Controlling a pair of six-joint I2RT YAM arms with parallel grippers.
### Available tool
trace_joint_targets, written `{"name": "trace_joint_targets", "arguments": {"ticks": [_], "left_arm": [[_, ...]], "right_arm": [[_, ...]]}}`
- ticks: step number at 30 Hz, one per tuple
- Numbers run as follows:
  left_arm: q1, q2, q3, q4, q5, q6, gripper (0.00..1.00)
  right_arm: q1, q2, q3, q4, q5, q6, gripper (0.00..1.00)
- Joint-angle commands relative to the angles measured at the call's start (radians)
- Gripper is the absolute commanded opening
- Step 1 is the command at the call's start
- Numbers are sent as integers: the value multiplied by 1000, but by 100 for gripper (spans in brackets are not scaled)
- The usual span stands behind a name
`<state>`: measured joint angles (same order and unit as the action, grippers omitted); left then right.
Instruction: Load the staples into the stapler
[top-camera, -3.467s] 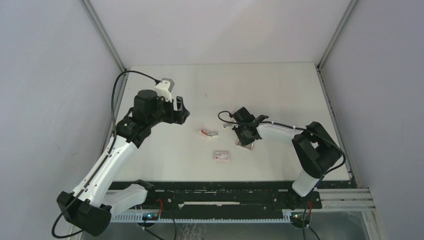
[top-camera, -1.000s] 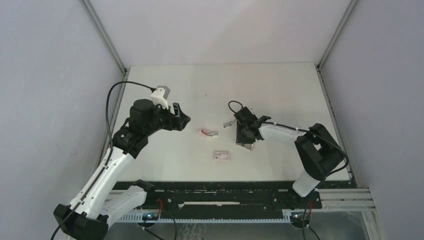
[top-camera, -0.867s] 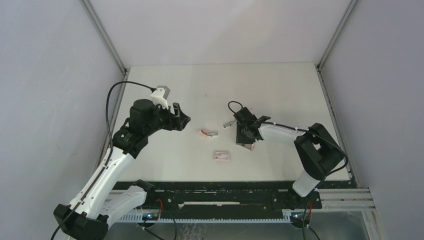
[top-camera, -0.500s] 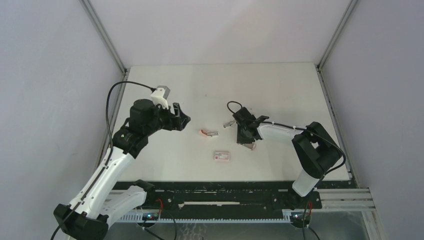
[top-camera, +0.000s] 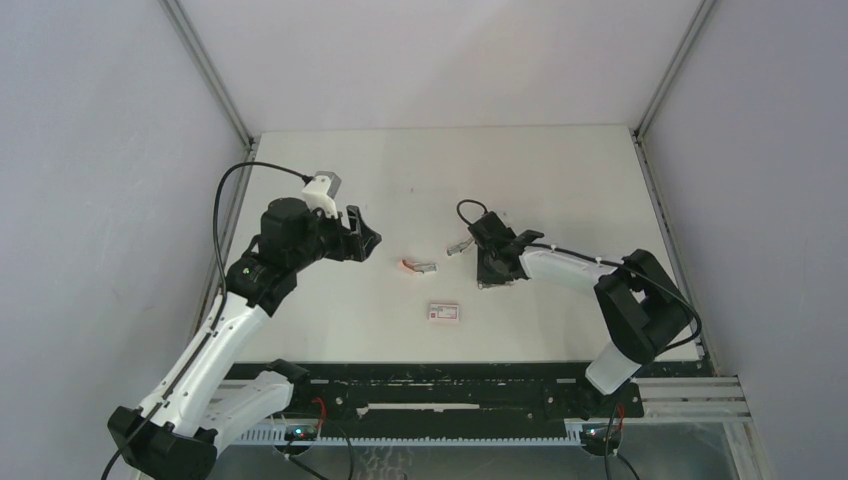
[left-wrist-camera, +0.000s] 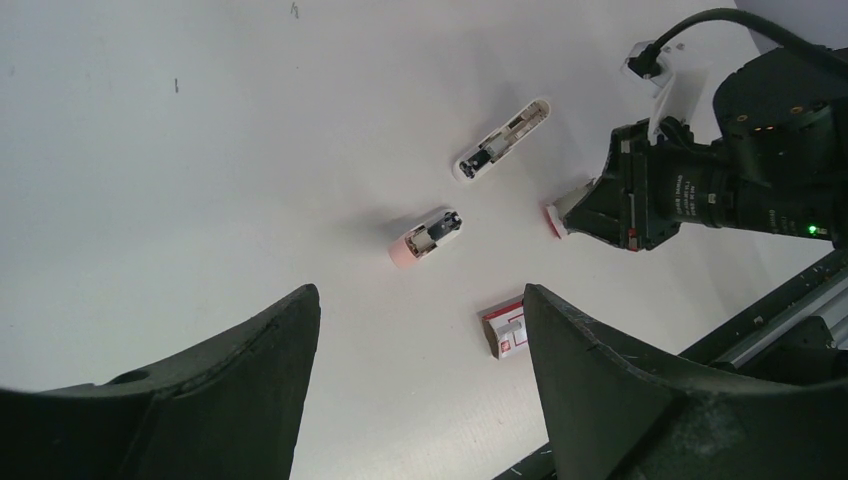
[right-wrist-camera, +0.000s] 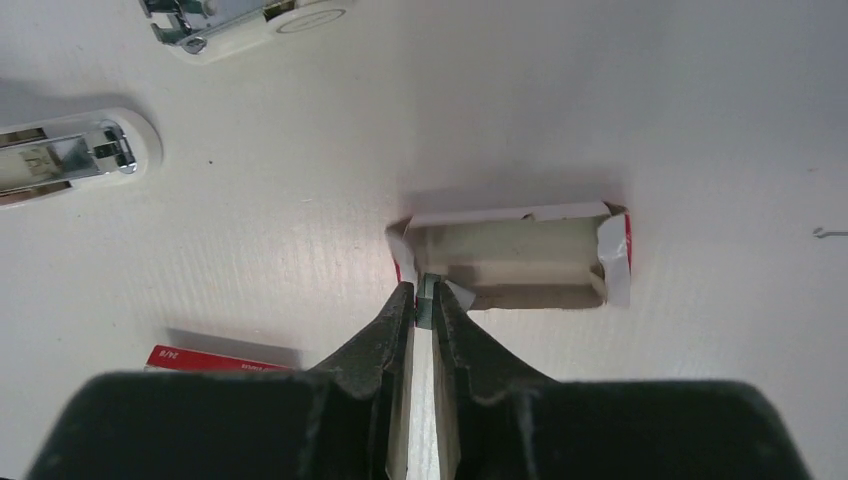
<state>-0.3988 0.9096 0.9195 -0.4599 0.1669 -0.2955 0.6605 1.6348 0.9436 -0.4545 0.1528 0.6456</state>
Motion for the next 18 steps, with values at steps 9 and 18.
{"name": "trace_joint_targets", "arguments": {"ticks": [9,18], "left_arm": [[5,-2,-9,18,3,11,78],[5,7,-9,17,6,10,78]], "right_arm": [[-40,-99,-8,51,-78,-70,5],[19,-93,-84,252,-337,-131,5]]}}
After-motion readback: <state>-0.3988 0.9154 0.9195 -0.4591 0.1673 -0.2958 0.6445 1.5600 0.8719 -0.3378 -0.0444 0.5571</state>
